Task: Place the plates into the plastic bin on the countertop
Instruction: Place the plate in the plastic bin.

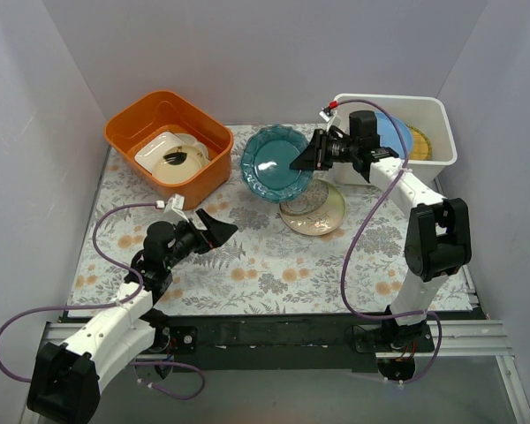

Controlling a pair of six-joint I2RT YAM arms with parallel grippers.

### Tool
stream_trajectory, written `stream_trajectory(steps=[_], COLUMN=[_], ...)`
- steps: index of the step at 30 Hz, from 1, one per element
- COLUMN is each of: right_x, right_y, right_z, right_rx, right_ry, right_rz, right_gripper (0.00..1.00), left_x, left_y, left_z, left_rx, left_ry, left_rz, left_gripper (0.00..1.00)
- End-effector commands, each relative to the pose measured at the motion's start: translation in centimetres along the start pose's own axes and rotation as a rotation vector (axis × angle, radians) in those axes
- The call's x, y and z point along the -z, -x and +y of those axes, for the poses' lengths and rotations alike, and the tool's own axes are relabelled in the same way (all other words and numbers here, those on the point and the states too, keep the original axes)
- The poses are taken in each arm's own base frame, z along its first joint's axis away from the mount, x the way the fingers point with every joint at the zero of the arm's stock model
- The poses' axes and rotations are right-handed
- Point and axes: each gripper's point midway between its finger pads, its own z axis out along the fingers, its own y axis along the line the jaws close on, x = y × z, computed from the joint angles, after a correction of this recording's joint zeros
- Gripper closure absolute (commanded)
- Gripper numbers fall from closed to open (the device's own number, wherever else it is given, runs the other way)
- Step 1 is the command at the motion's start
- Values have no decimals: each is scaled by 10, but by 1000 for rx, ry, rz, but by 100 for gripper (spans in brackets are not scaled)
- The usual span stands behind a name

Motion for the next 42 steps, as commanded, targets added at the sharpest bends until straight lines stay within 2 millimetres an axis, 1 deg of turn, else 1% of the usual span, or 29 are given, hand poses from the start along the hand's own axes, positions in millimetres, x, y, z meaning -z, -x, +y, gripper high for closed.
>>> stream_trajectory(steps=[1, 8, 13, 19, 22, 25, 29, 30, 31, 35, 41, 42], right_x=[31, 50, 60, 76, 87, 101, 113, 112, 123, 137, 154, 157], right_y=[57, 78, 85, 100, 108, 118, 125, 124, 129, 139, 143, 143], right_z=[60, 53, 46, 37, 33, 24, 18, 18, 11, 5, -6, -5], right_rx=[193, 202, 194, 187, 185, 180, 167, 164, 155, 159, 94, 86], right_ry=[124, 101, 89, 65, 57, 39, 40, 52, 38, 46, 75, 95], right_rz=[-116, -163, -182, -228, -256, -291, -322, -318, -342, -383, -431, -444], right_gripper=[99, 99, 99, 99, 99, 99, 99, 99, 99, 99, 99, 99], left_x=[0, -2, -3, -4, -4, -4, -4, -4, -4, -4, -5, -5], left_y=[-2, -2, -3, -1, -2, -3, -5, -5, -6, -6, -7, -7], left_z=[-3, -2, -2, -3, -2, -1, 0, 1, 2, 3, 3, 3], left_rx=[-6, -9, -10, -20, -19, -17, -19, -19, -17, -18, -20, -19], left_ry=[-17, -10, -10, -8, -7, -5, -4, -2, 0, 3, 4, 4], left_rz=[11, 18, 24, 26, 29, 32, 35, 33, 37, 38, 41, 41], left_gripper=[2, 2, 2, 2, 2, 2, 2, 2, 2, 2, 2, 2])
